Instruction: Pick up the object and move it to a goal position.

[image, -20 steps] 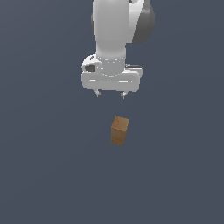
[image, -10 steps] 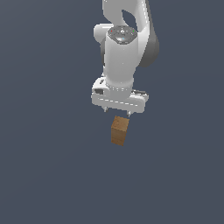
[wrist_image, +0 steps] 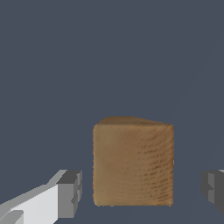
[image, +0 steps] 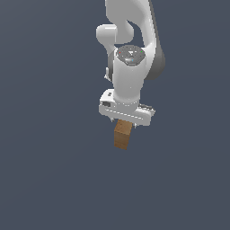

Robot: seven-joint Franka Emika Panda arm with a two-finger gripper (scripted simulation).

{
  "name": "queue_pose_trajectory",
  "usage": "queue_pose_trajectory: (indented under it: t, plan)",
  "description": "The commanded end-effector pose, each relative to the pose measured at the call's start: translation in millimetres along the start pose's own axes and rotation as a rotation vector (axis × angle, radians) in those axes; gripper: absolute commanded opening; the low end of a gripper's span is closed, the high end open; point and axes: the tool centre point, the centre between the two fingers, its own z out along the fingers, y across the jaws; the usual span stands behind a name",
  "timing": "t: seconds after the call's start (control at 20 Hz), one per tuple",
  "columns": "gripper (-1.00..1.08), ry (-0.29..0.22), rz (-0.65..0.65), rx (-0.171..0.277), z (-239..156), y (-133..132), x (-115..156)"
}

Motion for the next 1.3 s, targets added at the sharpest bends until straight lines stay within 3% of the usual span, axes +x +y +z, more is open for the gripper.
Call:
queue_pose_trajectory:
  t: [0.0, 0.95, 1.0, 1.25]
  plan:
    - [1.0, 0.0, 0.006, 0.0, 1.8, -1.1, 0.8]
    - [1.0, 0.0, 0.006, 0.0, 51.9, -1.0, 0.7]
    - [-1.0, 0.0, 0.006, 0.0, 51.9, -1.0, 0.7]
    - [-1.0, 0.0, 0.006, 0.0, 51.9, -1.0, 0.7]
